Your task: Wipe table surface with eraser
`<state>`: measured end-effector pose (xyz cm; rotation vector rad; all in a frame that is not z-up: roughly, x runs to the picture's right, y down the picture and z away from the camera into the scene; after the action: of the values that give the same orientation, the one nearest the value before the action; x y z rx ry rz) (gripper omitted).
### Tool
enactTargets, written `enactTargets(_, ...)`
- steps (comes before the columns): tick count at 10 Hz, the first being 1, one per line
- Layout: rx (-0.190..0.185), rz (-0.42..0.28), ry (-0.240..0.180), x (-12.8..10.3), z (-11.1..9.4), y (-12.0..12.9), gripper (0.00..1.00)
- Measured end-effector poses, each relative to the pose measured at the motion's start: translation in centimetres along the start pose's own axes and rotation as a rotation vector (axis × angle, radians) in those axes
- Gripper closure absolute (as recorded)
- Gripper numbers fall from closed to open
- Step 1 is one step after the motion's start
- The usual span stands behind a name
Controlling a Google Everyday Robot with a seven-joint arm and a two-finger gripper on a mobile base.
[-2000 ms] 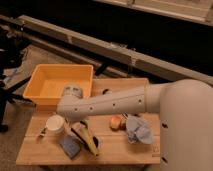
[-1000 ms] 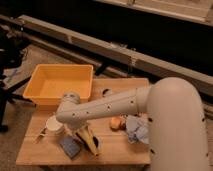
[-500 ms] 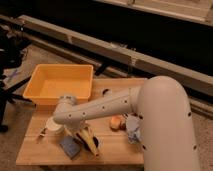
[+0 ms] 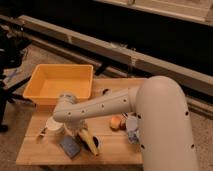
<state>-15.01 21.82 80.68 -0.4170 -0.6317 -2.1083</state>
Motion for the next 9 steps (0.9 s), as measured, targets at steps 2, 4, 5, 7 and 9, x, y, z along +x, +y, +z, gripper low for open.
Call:
enactTargets(2,0.006,0.002,-0.003,0.1,-0.1,0.0,1.0)
enactTargets(4,0.013,0.013,0.003,0.3,-0.4,0.1,1.0)
enactTargets(5,0.018,0.036,0.015,0.7,-0.9,0.8,1.0)
enactTargets(7,0.03,0.088,0.045,1.8,-2.0,2.2,1.0)
enactTargets(9,0.035,0.131,0.063,2.7,-2.3,3.2,1.0)
